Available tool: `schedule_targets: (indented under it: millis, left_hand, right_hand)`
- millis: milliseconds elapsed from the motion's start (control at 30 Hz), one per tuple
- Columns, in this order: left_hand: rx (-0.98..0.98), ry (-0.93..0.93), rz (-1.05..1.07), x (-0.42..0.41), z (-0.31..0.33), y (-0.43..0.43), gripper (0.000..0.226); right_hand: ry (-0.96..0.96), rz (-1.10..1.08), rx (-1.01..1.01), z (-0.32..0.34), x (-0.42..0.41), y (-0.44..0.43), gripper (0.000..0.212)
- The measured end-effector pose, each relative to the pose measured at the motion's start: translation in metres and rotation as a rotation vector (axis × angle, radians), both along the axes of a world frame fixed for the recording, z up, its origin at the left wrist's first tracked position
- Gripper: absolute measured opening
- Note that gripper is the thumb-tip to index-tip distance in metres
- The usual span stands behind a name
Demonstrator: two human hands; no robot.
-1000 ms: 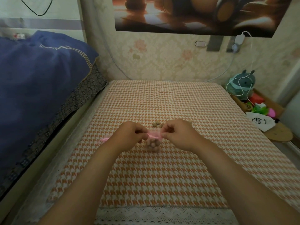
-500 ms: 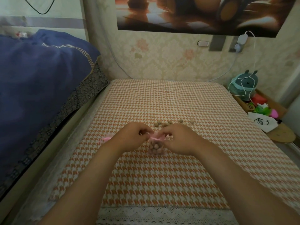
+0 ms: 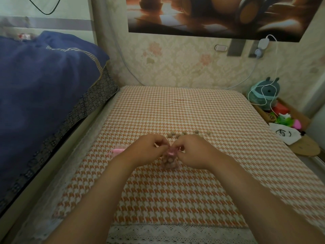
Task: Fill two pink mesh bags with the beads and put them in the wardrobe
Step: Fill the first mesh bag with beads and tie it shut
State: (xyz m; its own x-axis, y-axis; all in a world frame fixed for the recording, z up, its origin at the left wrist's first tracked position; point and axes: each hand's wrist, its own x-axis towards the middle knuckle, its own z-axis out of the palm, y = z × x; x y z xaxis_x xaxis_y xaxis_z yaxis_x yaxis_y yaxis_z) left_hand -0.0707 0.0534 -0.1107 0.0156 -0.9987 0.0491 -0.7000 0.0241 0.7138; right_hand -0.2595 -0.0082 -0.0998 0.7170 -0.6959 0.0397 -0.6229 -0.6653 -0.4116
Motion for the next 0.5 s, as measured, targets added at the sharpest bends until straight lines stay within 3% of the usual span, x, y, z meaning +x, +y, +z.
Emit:
schedule_targets:
  millis: [100, 200, 367, 500]
  left_hand:
    - [0.01, 0.017, 0.058, -0.004, 0.004, 0.001, 0.03]
    - [0.004, 0.023, 0.098, -0.006, 0.005, -0.001, 0.025]
    - [0.029, 0.059, 0.099, -0.006, 0.006, -0.006, 0.014]
    - [0.038, 0.043, 0.108, -0.004, 0.007, -0.01, 0.015]
  right_hand:
    - [-0.136, -0.068, 0.08, 0.004, -0.004, -0.002, 0.025]
    - [-0.278, -0.246, 0.057, 0.005, -0.014, -0.015, 0.031]
    - [-0.117, -0.438, -0.125, -0.015, -0.031, -0.04, 0.024]
    - [-0.018, -0.404, -0.124, -0.036, -0.026, -0.049, 0.04]
